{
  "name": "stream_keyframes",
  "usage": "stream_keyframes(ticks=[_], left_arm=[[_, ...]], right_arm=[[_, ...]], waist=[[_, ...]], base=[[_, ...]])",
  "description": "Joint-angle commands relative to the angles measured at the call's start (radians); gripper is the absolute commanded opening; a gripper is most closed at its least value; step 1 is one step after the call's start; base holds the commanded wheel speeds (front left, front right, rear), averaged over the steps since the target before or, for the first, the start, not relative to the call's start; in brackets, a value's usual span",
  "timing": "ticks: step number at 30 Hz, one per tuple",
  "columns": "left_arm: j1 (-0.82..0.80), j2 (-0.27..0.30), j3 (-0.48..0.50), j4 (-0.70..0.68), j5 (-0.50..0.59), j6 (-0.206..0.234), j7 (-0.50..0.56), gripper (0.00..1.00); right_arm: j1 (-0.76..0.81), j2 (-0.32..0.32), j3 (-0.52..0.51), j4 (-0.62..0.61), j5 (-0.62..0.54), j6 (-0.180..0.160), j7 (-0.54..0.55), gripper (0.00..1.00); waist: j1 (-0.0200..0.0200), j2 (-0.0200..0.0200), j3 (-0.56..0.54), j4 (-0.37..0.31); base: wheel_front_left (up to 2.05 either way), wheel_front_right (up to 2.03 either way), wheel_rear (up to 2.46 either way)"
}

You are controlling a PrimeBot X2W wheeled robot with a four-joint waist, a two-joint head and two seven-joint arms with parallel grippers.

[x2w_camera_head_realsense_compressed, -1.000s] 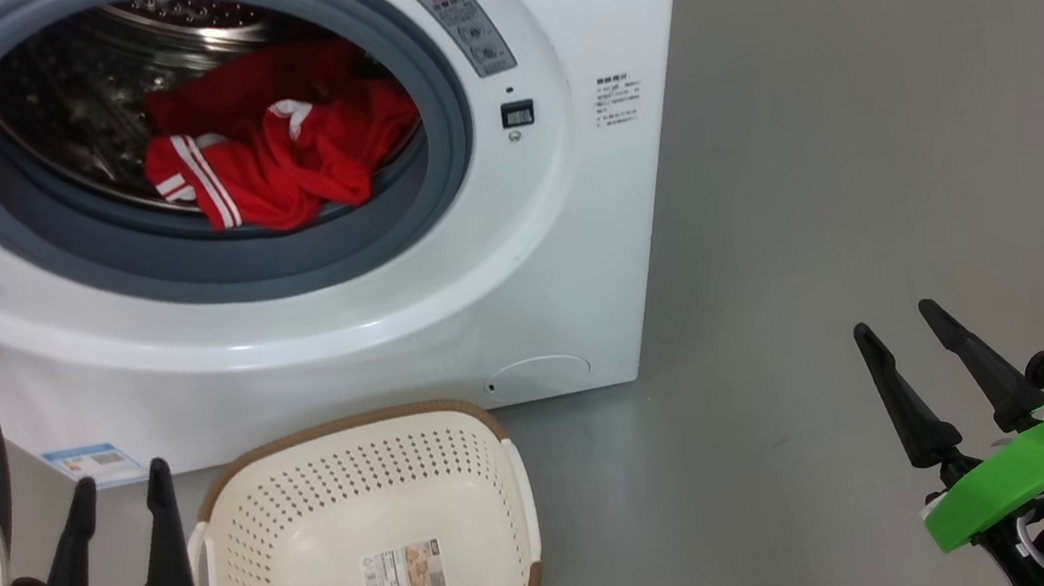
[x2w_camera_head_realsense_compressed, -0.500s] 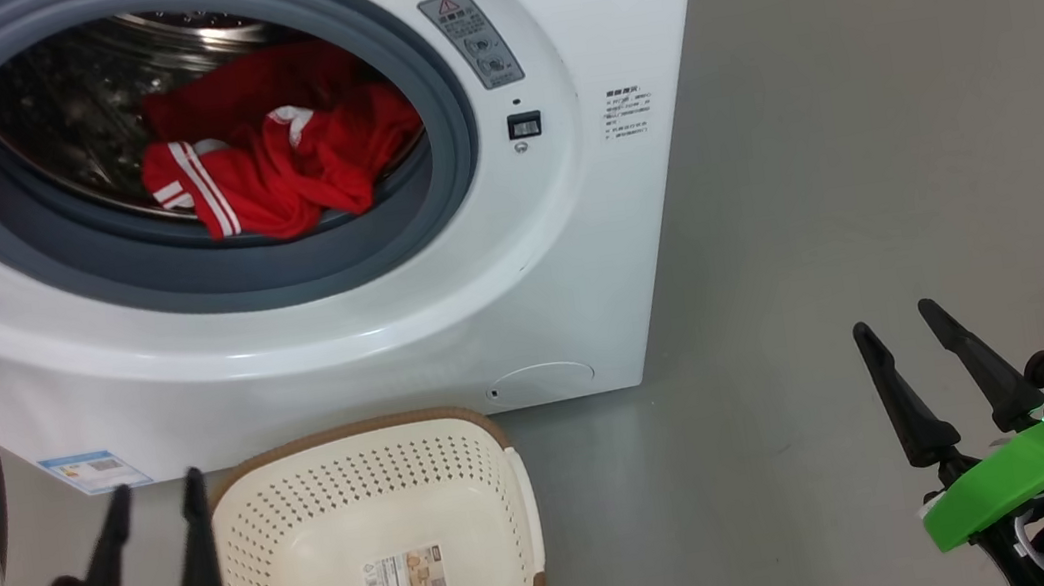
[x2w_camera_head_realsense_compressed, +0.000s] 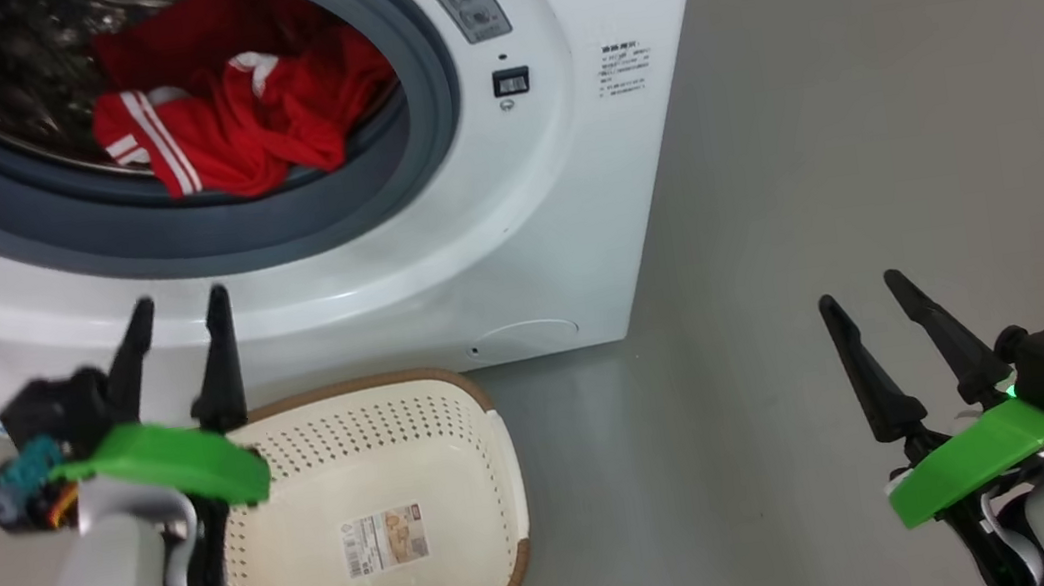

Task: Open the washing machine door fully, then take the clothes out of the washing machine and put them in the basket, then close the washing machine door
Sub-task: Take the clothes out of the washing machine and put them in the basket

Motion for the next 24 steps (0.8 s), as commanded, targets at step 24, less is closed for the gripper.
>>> stream_keyframes(ticks=[24], left_arm=[[-0.613, 0.13, -0.163, 0.495, -0.148, -0.003, 0.091, 1.0]], right_arm=[[-0.094, 0.09, 0.102, -0.03, -0.013, 0.009, -0.012, 1.0]], waist=[[0.0, 0.0, 0.211, -0.182]], base=[[0.0, 0.0, 0.0]])
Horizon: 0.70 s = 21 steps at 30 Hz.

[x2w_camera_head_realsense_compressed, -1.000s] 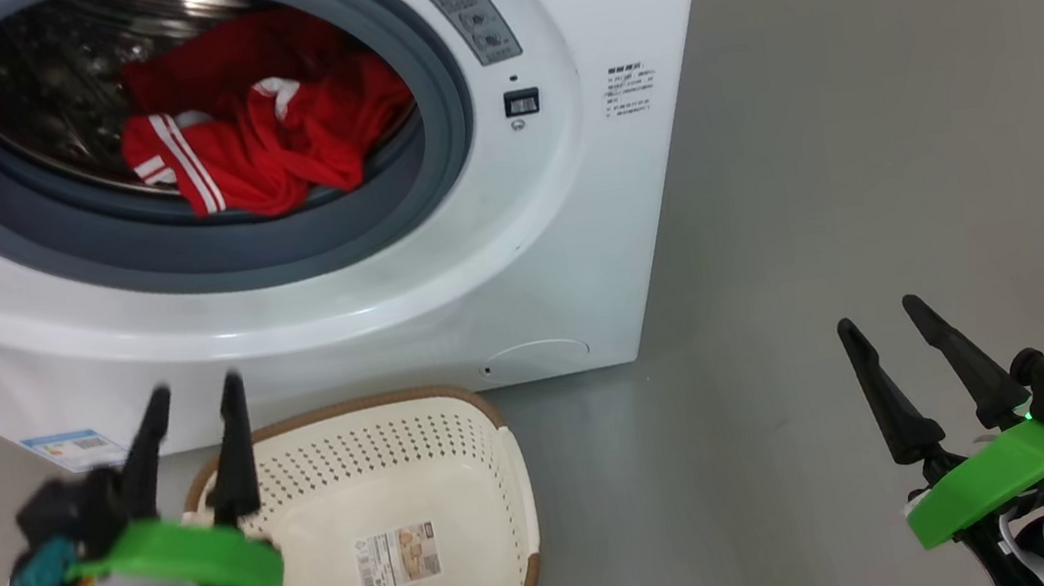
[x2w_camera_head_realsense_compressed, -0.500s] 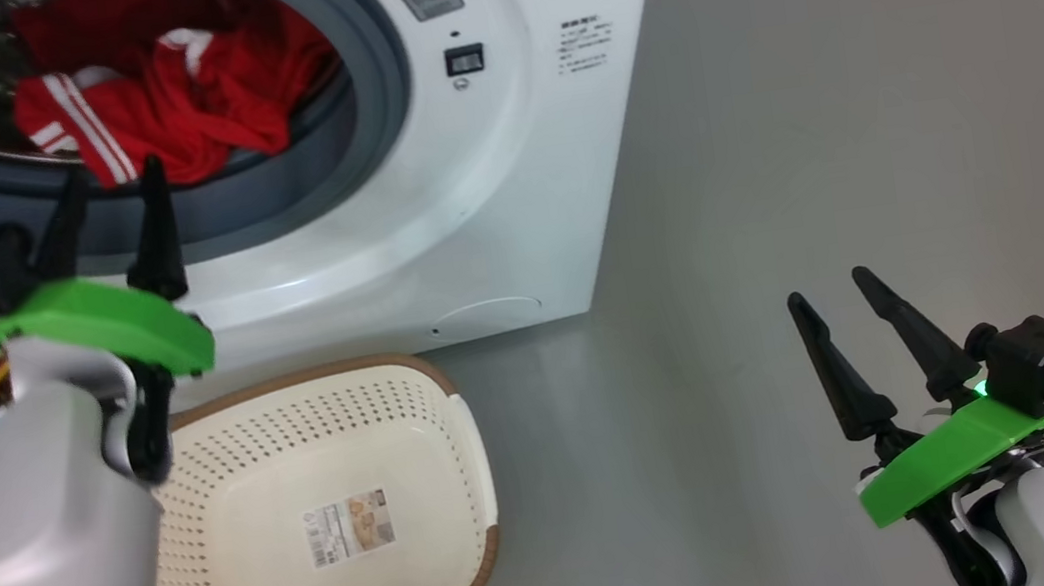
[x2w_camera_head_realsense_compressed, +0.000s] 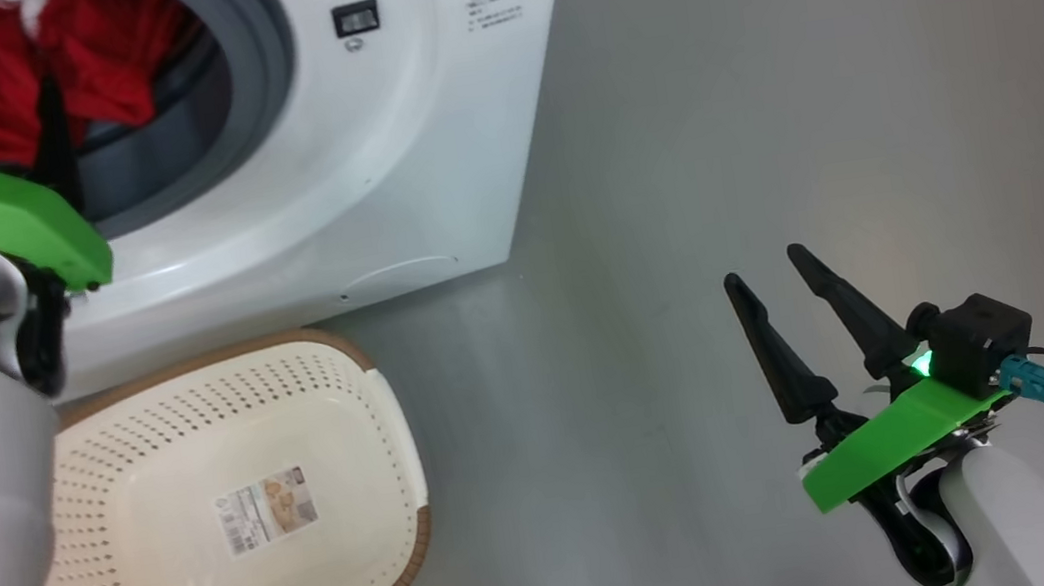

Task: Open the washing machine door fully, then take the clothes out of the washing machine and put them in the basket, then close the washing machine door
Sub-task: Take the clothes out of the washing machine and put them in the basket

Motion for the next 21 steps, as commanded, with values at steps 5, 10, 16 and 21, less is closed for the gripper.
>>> stream_keyframes(ticks=[5, 10, 16, 21], left_arm=[[-0.081, 0.074, -0.025, 0.028, -0.019, -0.003, 0.022, 1.0], [-0.122, 0.101, -0.07, 0.059, -0.033, -0.003, 0.036, 1.0], [-0.168, 0.13, -0.105, 0.087, -0.051, -0.003, 0.039, 1.0], [-0.195, 0.155, -0.125, 0.119, -0.055, -0.003, 0.033, 1.0]], right_arm=[[-0.03, 0.015, 0.032, -0.028, -0.01, 0.009, -0.012, 1.0], [-0.042, 0.026, 0.042, -0.031, -0.011, 0.009, -0.012, 1.0], [-0.051, 0.036, 0.048, -0.037, -0.014, 0.009, -0.012, 1.0], [-0.055, 0.042, 0.055, -0.039, -0.013, 0.009, -0.012, 1.0]], waist=[[0.0, -0.0001, 0.065, -0.051], [0.0, -0.0001, 0.09, -0.069], [0.0, -0.0001, 0.121, -0.089], [0.0, -0.0001, 0.134, -0.106]], base=[[0.0, 0.0, 0.0], [0.0, 0.0, 0.0], [0.0, 0.0, 0.0], [0.0, 0.0, 0.0]])
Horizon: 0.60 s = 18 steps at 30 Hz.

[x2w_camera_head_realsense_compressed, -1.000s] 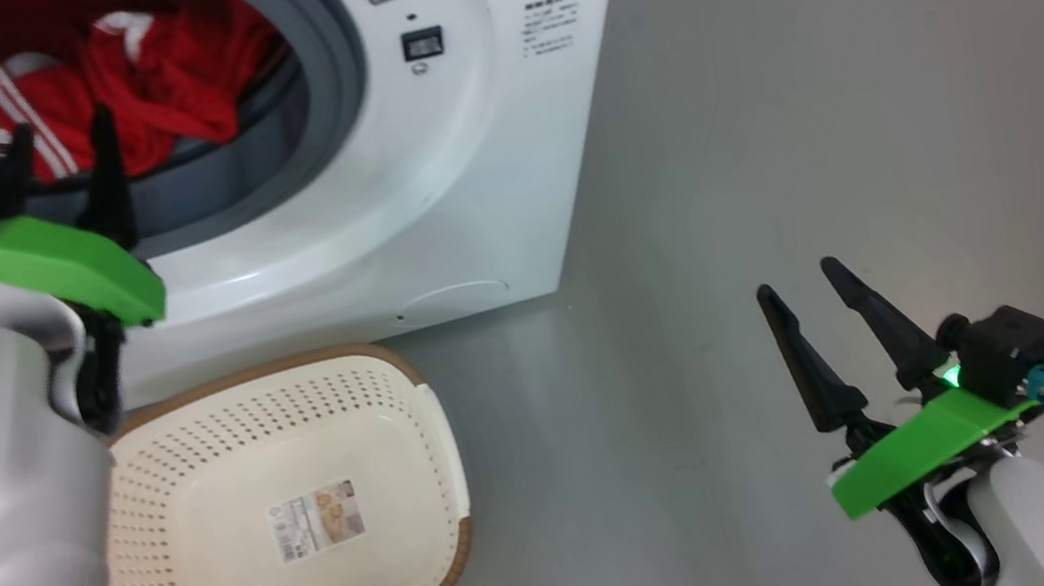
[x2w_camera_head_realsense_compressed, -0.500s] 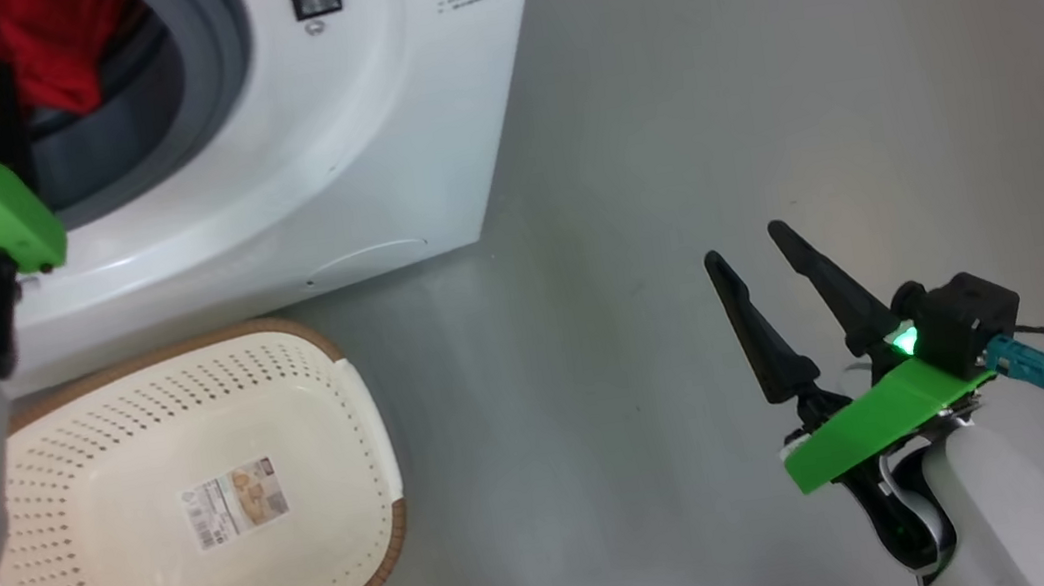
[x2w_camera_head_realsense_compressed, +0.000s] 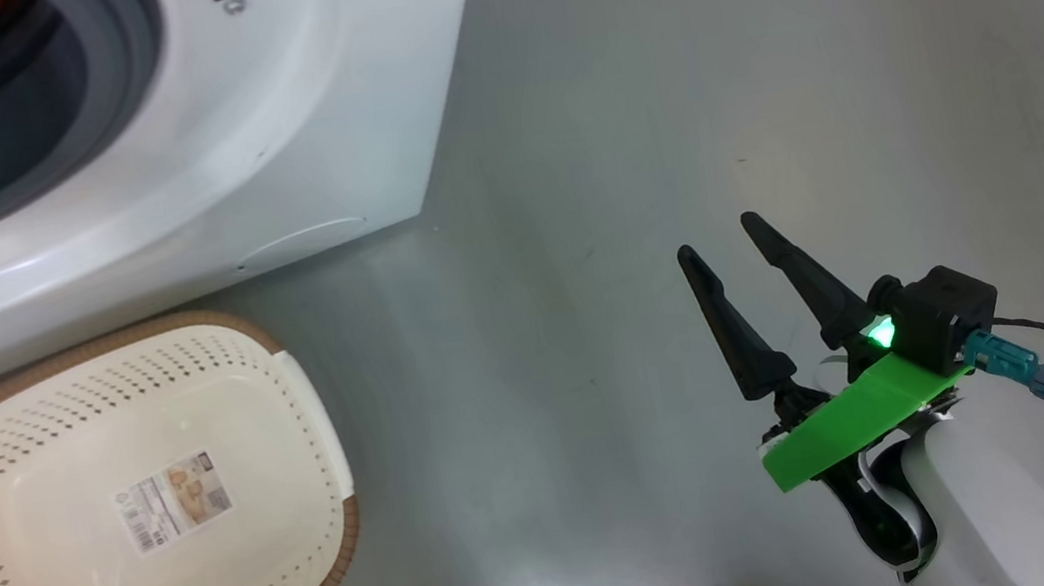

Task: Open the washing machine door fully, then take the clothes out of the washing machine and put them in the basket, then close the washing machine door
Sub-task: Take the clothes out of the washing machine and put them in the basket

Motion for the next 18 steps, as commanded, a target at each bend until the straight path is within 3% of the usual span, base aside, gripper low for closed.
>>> stream_keyframes(ticks=[1, 7, 8, 10, 11, 18], left_arm=[[-0.034, 0.051, 0.004, -0.006, -0.011, -0.003, -0.006, 1.0], [-0.047, 0.055, -0.008, 0.014, -0.027, -0.003, -0.012, 1.0], [-0.046, 0.053, -0.012, 0.014, -0.03, -0.003, -0.014, 0.66], [-0.042, 0.049, -0.021, 0.01, -0.039, -0.003, -0.017, 0.09], [-0.039, 0.047, -0.024, 0.007, -0.045, -0.003, -0.021, 0.0], [-0.006, 0.032, -0.04, -0.029, -0.096, -0.003, -0.06, 0.0]], right_arm=[[0.002, 0.007, 0.02, -0.026, -0.007, 0.009, -0.012, 1.0], [0.0, 0.01, 0.017, -0.029, -0.008, 0.009, -0.012, 1.0], [0.0, 0.01, 0.015, -0.029, -0.008, 0.009, -0.012, 1.0], [0.0, 0.011, 0.012, -0.028, -0.009, 0.009, -0.012, 1.0], [0.001, 0.011, 0.011, -0.028, -0.009, 0.009, -0.012, 1.0], [0.0, 0.008, 0.003, -0.026, -0.011, 0.009, -0.012, 1.0]], waist=[[0.0, 0.0, 0.008, -0.011], [0.0, 0.0, 0.015, -0.02], [0.0, 0.0, 0.014, -0.02], [0.0, 0.0, 0.012, -0.018], [0.0, 0.0, 0.011, -0.017], [0.0, 0.0, -0.008, -0.001]], base=[[0.0, 0.0, 0.0], [0.0, 0.0, 0.0], [0.0, 0.0, 0.0], [0.0, 0.0, 0.0], [0.0, 0.0, 0.0], [0.0, 0.0, 0.0]])
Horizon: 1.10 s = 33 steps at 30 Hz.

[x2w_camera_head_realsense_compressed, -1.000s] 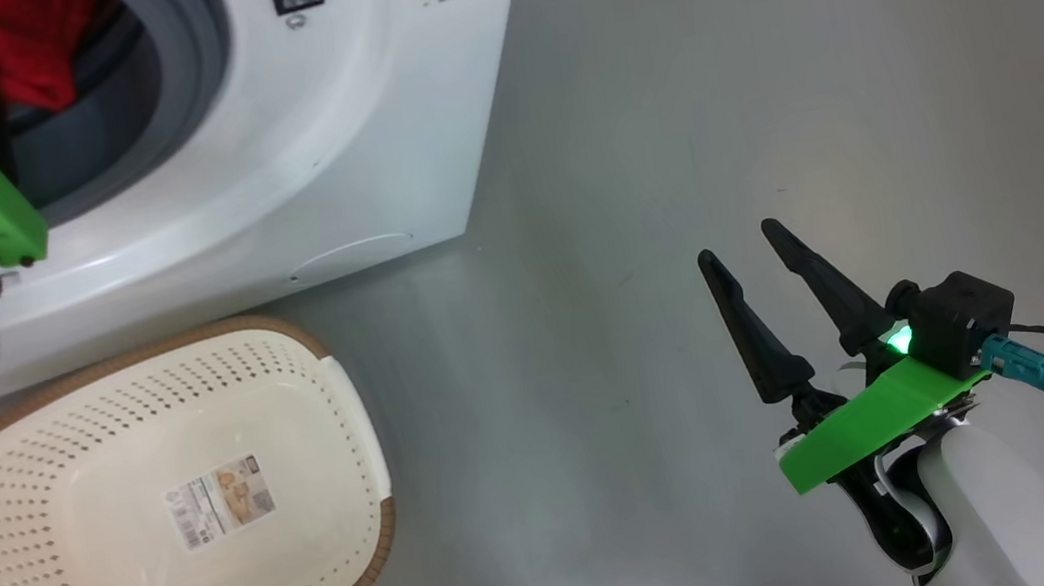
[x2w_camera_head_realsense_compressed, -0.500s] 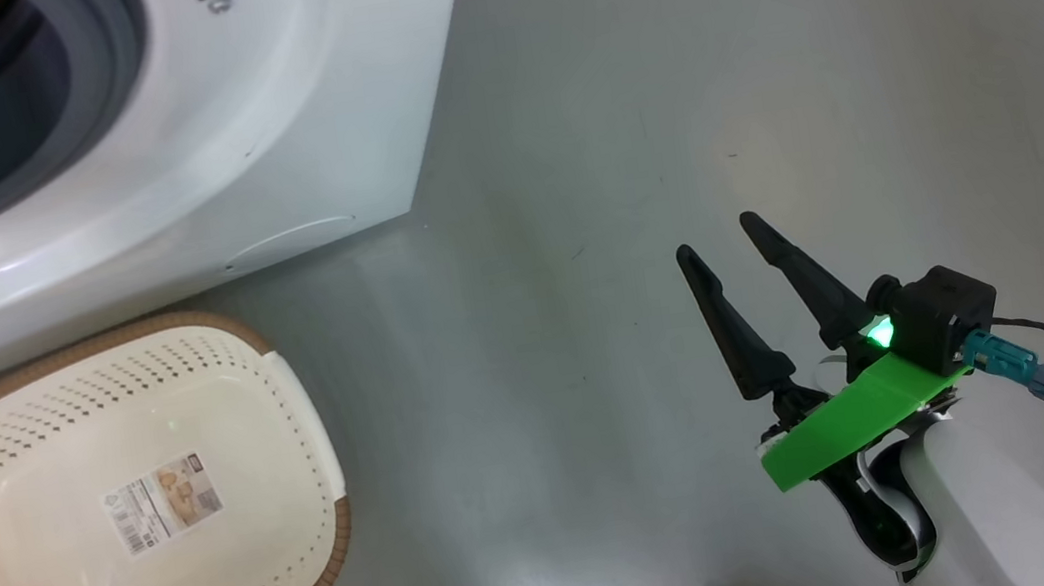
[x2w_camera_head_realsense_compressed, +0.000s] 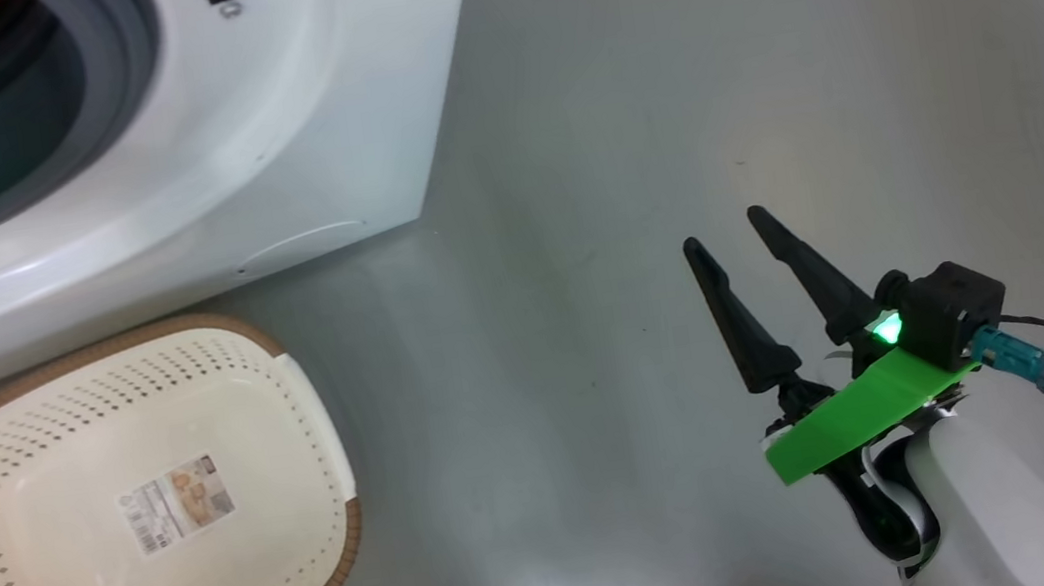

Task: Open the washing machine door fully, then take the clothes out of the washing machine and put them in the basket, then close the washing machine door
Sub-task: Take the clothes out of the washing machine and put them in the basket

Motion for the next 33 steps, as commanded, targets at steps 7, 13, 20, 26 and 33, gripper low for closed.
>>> stream_keyframes(ticks=[7, 13, 20, 26, 33], left_arm=[[0.083, -0.012, 0.026, -0.088, -0.11, -0.003, -0.082, 0.0], [0.163, -0.011, 0.096, -0.189, -0.125, -0.003, -0.093, 0.0], [0.32, -0.026, 0.245, -0.349, -0.028, -0.003, -0.093, 0.0], [0.457, -0.061, 0.344, -0.503, 0.059, -0.003, -0.093, 0.0], [0.614, -0.096, 0.403, -0.703, 0.114, -0.003, -0.093, 0.0]], right_arm=[[0.011, -0.027, -0.022, -0.022, -0.008, 0.009, -0.012, 1.0], [0.016, -0.045, -0.04, -0.023, -0.008, 0.009, -0.012, 1.0], [0.043, -0.069, -0.062, -0.018, -0.006, 0.009, -0.012, 1.0], [0.072, -0.091, -0.083, -0.017, -0.001, 0.009, -0.012, 1.0], [0.106, -0.106, -0.099, -0.022, 0.002, 0.009, -0.012, 1.0]], waist=[[0.0, -0.0001, -0.064, 0.071], [0.0, -0.0001, -0.115, 0.126], [0.0, -0.0001, -0.176, 0.181], [0.0, -0.0001, -0.222, 0.219], [0.0, -0.0001, -0.262, 0.249]], base=[[0.0, 0.0, 0.0], [0.0, 0.0, 0.0], [0.0, 0.0, 0.0], [0.0, 0.0, 0.0], [0.0, 0.0, 0.0]])
